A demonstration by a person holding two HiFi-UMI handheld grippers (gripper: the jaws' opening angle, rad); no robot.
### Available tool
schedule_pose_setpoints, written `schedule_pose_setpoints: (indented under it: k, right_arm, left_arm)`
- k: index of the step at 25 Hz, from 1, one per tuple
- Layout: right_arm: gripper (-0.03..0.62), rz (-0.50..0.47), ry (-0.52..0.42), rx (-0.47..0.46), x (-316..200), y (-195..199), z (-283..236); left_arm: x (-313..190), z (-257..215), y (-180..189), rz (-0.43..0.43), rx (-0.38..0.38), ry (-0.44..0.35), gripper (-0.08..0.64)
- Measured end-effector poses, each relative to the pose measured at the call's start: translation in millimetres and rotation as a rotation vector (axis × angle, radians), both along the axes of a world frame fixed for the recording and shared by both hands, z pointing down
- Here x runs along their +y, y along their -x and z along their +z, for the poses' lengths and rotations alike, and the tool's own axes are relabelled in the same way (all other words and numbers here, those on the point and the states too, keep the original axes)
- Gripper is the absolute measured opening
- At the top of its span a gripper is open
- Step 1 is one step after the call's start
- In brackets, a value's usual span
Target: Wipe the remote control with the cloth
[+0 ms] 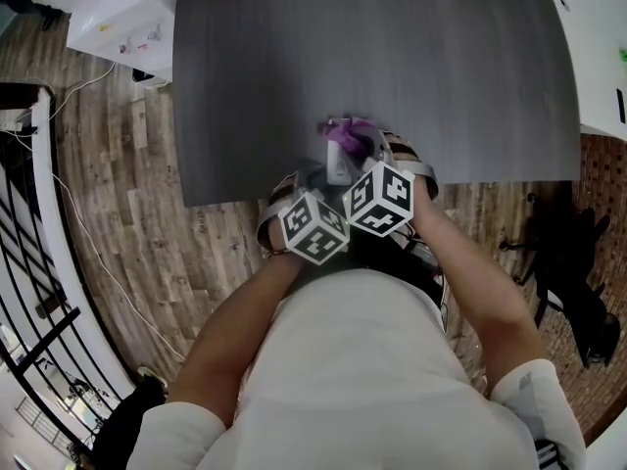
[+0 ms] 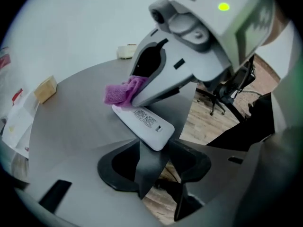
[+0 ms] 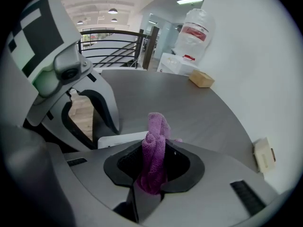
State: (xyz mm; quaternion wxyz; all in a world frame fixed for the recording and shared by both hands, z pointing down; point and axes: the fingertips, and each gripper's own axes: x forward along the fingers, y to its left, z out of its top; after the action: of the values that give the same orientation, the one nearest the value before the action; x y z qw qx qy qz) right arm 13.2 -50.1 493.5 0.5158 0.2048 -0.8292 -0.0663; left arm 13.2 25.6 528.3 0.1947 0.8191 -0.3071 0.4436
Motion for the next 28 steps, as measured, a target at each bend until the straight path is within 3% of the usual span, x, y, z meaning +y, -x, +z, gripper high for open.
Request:
schedule_pose_setpoints:
  k: [8, 13, 16, 20, 25, 26, 28]
  right_arm:
    - [0.103, -0.094, 0.069, 0.008, 43.4, 1.5, -4.3]
    - [0.103, -0.075, 0.205, -0.023, 64.3, 0.6, -5.5]
    - [0.103, -0.071, 0.241, 0.006, 66.2, -0.9, -3.8]
    - [0.103, -0.101, 0.245, 0.050, 64.5, 1.5, -1.2]
    - [0.103, -0.134, 0.219, 0.065, 64.5, 2.2, -0.8]
    - [0.103, -0.143, 0.206, 0.075, 64.3, 1.8, -0.8]
    - [0.103, -0.164, 0.175, 0.098, 64.5, 2.1, -0.3]
  left_arm:
    - [-0.3, -1.0, -1.5, 0.004, 0.012, 0.010, 0.195]
    - [0.0, -0.3, -1.0, -0.002, 0.019, 0.002, 0.195]
    - [1.4, -1.3, -1.3, 0.009, 0.033, -0.008, 0.195]
    - [9.8, -13.2, 7.6, 0.012, 0.155, 0.026, 0.156]
    - [-34.4, -53.6, 68.9, -0.176, 0.360, 0.017, 0.070]
    - [-50.6, -61.6, 71.8, -0.169, 0.371, 0.007, 0.053]
    - [-77.9, -71.3, 57.0, -0.068, 0.345, -0.007, 0.025]
